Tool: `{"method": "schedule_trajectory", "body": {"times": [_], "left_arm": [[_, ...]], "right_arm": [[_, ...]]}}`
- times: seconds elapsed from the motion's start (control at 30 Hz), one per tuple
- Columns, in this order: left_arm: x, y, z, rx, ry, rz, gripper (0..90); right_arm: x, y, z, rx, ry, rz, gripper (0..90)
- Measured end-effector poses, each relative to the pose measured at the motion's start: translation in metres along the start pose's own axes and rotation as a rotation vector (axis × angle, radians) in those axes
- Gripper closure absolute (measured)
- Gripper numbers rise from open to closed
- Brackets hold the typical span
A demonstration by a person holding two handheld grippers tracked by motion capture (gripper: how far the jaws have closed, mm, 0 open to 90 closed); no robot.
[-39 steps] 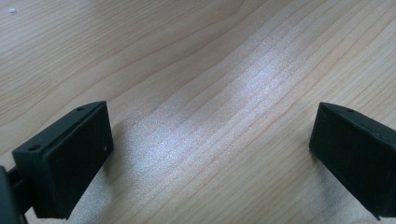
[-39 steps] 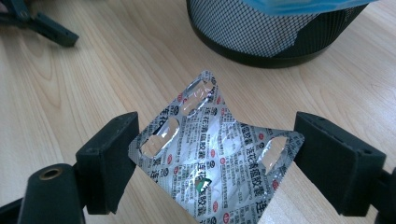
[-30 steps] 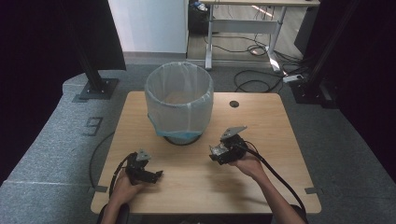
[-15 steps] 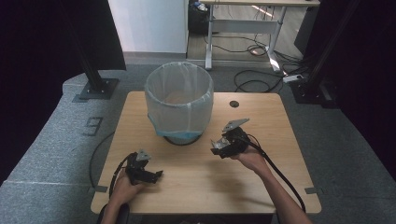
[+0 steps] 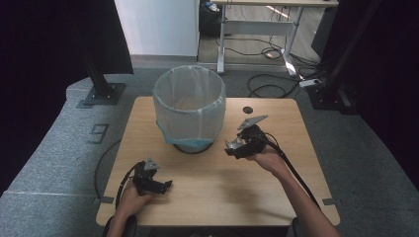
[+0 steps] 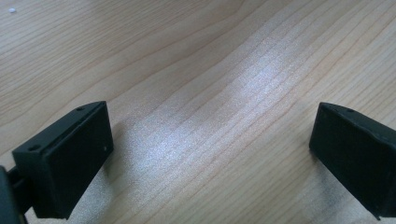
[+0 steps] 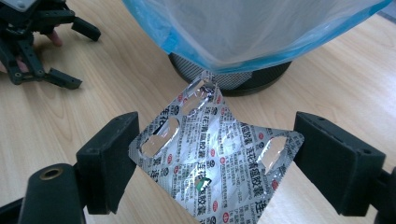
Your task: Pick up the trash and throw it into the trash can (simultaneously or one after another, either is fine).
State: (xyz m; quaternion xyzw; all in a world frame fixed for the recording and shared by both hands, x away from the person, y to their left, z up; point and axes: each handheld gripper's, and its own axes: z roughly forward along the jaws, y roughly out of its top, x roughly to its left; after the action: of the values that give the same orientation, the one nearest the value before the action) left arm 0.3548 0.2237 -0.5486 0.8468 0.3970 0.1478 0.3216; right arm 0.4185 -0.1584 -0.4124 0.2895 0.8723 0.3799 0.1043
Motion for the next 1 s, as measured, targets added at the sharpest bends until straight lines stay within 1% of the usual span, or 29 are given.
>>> {"method": "schedule_trajectory", "body": {"times": [0.13, 0.23, 0.33, 0.4, 0.47, 0.53, 0.57, 0.6, 0.63, 0.77, 0.93, 1.0], "left_arm": [[0.000, 0.000, 0.000, 0.000, 0.000, 0.000, 0.0], [0.000, 0.000, 0.000, 0.001, 0.000, 0.001, 0.0], [0.000, 0.000, 0.000, 0.000, 0.000, 0.000, 0.0], [0.000, 0.000, 0.000, 0.000, 0.000, 0.000, 0.0], [0.000, 0.000, 0.000, 0.000, 0.000, 0.000, 0.0], [0.000, 0.000, 0.000, 0.000, 0.000, 0.000, 0.0], [0.000, 0.000, 0.000, 0.000, 0.000, 0.000, 0.0], [0.000, 0.000, 0.000, 0.000, 0.000, 0.000, 0.0], [0.000, 0.000, 0.000, 0.000, 0.000, 0.000, 0.0], [0.000, 0.000, 0.000, -0.001, 0.000, 0.000, 0.0], [0.000, 0.000, 0.000, 0.000, 0.000, -0.001, 0.0], [0.000, 0.000, 0.000, 0.000, 0.000, -0.001, 0.0]], "right_arm": [[-0.001, 0.006, -0.003, -0.011, 0.005, 0.003, 16.5], [-0.003, 0.014, -0.007, -0.006, -0.006, -0.007, 16.5], [-0.004, 0.019, -0.011, -0.013, -0.002, -0.001, 16.6], [-0.005, 0.021, -0.012, -0.012, -0.008, -0.005, 16.6], [-0.007, 0.026, -0.016, -0.010, -0.012, -0.004, 16.7], [-0.008, 0.028, -0.018, -0.018, -0.011, -0.001, 16.9], [-0.010, 0.030, -0.021, -0.022, -0.006, 0.010, 16.9], [-0.010, 0.030, -0.021, -0.022, -0.006, 0.010, 16.9], [-0.012, 0.033, -0.024, -0.019, -0.016, 0.012, 16.9], [-0.014, 0.039, -0.028, -0.032, -0.014, 0.012, 16.9], [-0.016, 0.045, -0.033, -0.029, -0.016, 0.021, 16.9], [-0.018, 0.050, -0.037, -0.037, -0.015, 0.019, 16.9]]}}
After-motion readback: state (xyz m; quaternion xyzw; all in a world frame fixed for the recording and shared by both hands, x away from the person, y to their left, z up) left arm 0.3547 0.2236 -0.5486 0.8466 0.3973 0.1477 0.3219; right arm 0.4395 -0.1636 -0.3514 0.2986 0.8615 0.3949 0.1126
